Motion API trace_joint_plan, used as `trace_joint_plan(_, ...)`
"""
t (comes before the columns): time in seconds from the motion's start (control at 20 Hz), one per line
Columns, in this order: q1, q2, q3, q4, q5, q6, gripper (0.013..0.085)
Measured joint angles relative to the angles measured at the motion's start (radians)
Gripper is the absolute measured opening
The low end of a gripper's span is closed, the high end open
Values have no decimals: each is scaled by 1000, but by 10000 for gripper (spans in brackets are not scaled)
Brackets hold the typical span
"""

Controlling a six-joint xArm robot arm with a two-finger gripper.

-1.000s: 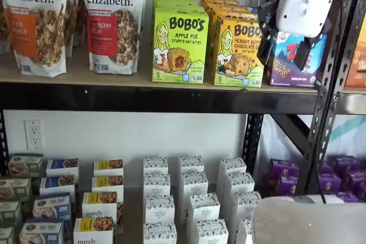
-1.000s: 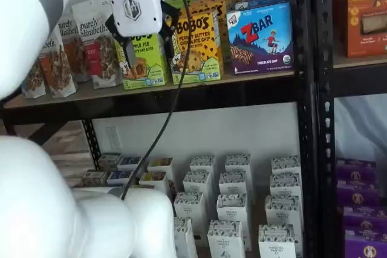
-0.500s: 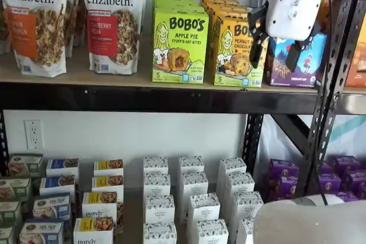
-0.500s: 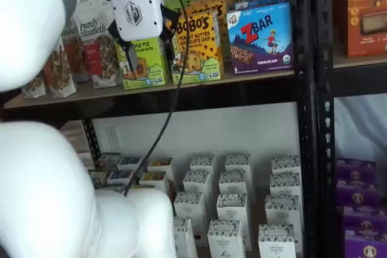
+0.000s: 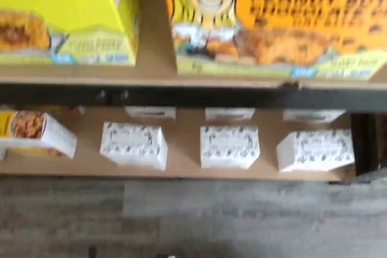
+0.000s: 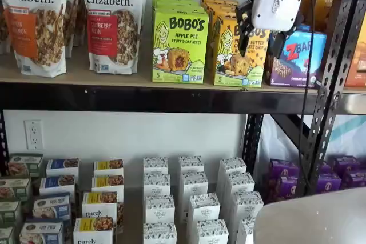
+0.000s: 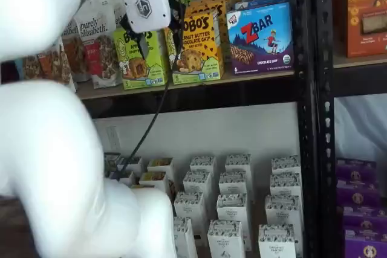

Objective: Pick up the orange box on the top shelf, the fifth box from the left

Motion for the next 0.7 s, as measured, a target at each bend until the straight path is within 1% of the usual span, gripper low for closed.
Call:
trace_joint_plan(0.25, -19, 89, -47, 3, -52, -17, 850)
trace_joint_plan(0.35, -17, 120, -64, -13, -74, -14, 850)
trace_joint_plan(0.45, -21, 150, -84, -18, -91, -18, 850)
trace_joint_plan(0.7, -52, 206, -135, 0, -101, -48, 850)
